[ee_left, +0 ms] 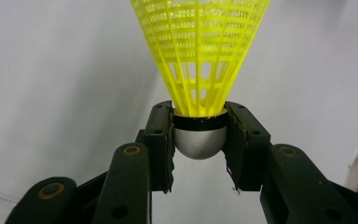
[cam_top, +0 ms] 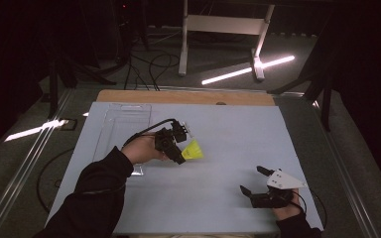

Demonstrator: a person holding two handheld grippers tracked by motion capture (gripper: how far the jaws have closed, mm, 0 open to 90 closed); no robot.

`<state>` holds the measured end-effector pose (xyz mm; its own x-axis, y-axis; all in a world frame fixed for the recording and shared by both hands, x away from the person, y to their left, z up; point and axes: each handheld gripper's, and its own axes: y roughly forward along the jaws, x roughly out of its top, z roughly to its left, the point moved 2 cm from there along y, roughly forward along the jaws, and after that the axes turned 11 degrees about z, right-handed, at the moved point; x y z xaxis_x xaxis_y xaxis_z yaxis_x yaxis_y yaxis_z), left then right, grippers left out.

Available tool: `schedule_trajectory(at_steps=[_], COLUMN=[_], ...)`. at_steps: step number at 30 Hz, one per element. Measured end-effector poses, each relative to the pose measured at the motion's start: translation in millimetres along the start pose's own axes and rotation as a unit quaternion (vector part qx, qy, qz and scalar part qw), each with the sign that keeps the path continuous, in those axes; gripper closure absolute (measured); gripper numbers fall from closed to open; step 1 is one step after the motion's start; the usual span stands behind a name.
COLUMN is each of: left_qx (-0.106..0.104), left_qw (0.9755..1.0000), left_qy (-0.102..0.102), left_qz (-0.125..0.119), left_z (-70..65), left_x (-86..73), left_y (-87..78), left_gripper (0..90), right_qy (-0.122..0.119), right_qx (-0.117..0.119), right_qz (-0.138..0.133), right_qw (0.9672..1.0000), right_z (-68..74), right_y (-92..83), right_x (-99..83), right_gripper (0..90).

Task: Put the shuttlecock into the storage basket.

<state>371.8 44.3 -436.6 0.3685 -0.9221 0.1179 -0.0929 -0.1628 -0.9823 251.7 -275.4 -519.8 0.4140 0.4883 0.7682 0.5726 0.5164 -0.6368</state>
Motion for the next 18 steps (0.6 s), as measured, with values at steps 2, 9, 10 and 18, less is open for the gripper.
schedule_trajectory(at_steps=[2,9,10,18], left_qx=[0.004,0.005,0.007,0.015], left_qw=[1.0,0.9999,1.0,0.9998], left_qy=[0.002,-0.002,0.0,0.009], left_qz=[0.004,0.01,0.004,-0.004], left_z=[1.0,4.3,5.4,7.9], left_x=[-3.5,-12.3,-15.3,-26.2], left_y=[-3.8,-18.3,-25.2,-53.8], left_gripper=[65.5,65.5,65.5,65.5], right_qy=[0.001,-0.002,-0.003,-0.001], right_qx=[0.0,0.0,-0.001,0.0], right_qz=[0.001,0.001,0.001,-0.001], right_qw=[1.0,1.0,1.0,1.0], right_z=[0.2,0.4,0.6,1.4], right_y=[0.3,0.5,0.4,0.3], right_x=[-0.1,0.1,0.3,0.7], right_gripper=[9.7,9.7,9.7,9.7])
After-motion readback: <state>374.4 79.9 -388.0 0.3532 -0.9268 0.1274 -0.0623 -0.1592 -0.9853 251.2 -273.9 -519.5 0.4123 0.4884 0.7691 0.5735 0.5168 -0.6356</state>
